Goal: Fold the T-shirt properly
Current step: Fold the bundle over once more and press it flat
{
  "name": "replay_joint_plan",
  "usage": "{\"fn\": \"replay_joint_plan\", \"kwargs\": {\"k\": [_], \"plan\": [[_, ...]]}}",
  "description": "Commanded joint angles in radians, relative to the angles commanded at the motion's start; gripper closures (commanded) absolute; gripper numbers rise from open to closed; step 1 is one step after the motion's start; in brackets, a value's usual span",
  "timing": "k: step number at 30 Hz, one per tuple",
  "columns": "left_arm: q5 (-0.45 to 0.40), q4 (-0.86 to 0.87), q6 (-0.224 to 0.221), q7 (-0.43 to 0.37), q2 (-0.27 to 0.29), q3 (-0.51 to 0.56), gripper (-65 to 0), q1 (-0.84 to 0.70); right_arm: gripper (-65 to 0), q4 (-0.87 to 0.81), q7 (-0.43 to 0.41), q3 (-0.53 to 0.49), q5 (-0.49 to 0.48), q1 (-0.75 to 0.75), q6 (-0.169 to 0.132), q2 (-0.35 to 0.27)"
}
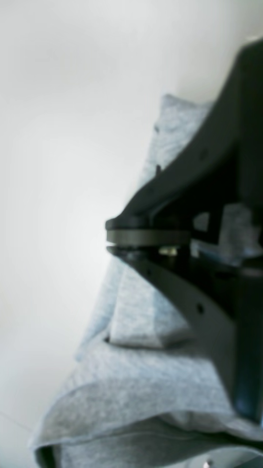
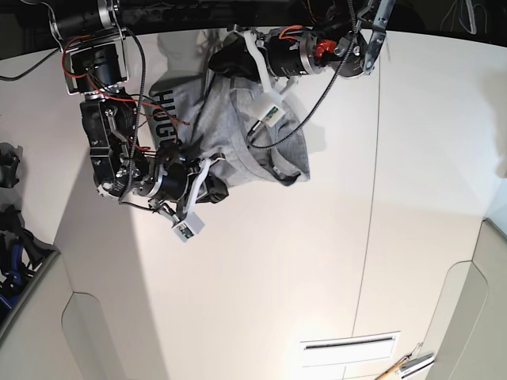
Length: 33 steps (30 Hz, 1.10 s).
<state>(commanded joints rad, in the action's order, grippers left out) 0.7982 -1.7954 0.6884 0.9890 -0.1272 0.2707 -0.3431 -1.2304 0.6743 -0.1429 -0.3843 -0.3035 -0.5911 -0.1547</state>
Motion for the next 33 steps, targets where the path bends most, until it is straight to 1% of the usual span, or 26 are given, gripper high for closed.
{"fn": "replay_joint_plan", "kwargs": {"k": [1, 5, 8, 12, 14, 16, 19, 21, 26, 28, 30, 31, 33], "plan": [[-0.015, 0.010, 0.000, -0.006, 0.000, -0.012, -9.9, 0.003, 0.0, 0.000, 0.007, 0.000, 0.000, 0.002, 0.000, -0.001], [-0.019, 0.032, 0.000, -0.010, 0.000, -0.106, -9.9, 0.014, 0.0, -0.003, 0.014, 0.000, -0.009, 0.031, 0.000, -0.023], [-0.026, 0.032, 0.000, -0.013, -0.001, -0.212, -9.9, 0.026, 0.0, -0.018, 0.019, 0.000, -0.063, 0.076, 0.000, -0.057], [-0.047, 0.032, -0.004, -0.015, -0.001, -0.339, -9.9, 0.080, 0.0, -0.117, 0.047, 0.004, -0.144, 0.170, 0.000, -0.098], [-0.049, 0.032, -0.005, -0.017, -0.001, -0.377, -9.9, 0.116, 0.0, -0.196, 0.071, 0.011, -0.151, 0.233, 0.000, -0.100], [-0.049, 0.032, -0.005, -0.017, -0.001, -0.396, -9.9, 0.147, 0.0, -0.278, 0.071, 0.011, -0.152, 0.298, 0.000, -0.100], [-0.059, 0.032, -0.005, -0.022, 0.000, -0.396, -9.9, 0.181, 0.0, -0.367, 0.070, 0.011, -0.168, 0.374, 0.000, -0.091], [-0.060, 0.032, -0.005, -0.024, -0.001, -0.395, -9.9, 0.197, 0.0, -0.391, 0.070, 0.011, -0.180, 0.399, 0.001, -0.089], [-0.058, 0.032, -0.005, -0.014, -0.001, -0.396, -9.9, 0.202, 0.0, -0.394, 0.071, 0.015, -0.173, 0.404, 0.001, -0.089], [-0.047, 0.028, -0.004, 0.018, -0.004, -0.396, -9.9, 0.202, 0.0, -0.397, 0.071, 0.029, -0.173, 0.404, 0.001, -0.089], [-0.006, 0.011, -0.003, 0.068, -0.007, -0.396, -9.9, 0.201, 0.0, -0.409, 0.076, 0.055, -0.173, 0.404, 0.001, -0.089], [0.008, -0.005, -0.003, 0.093, -0.008, -0.402, -9.9, 0.198, 0.0, -0.418, 0.087, 0.073, -0.173, 0.404, 0.001, -0.089], [0.040, -0.056, -0.003, 0.111, -0.015, -0.431, -9.9, 0.172, 0.0, -0.449, 0.114, 0.117, -0.175, 0.415, 0.000, -0.090]]}}
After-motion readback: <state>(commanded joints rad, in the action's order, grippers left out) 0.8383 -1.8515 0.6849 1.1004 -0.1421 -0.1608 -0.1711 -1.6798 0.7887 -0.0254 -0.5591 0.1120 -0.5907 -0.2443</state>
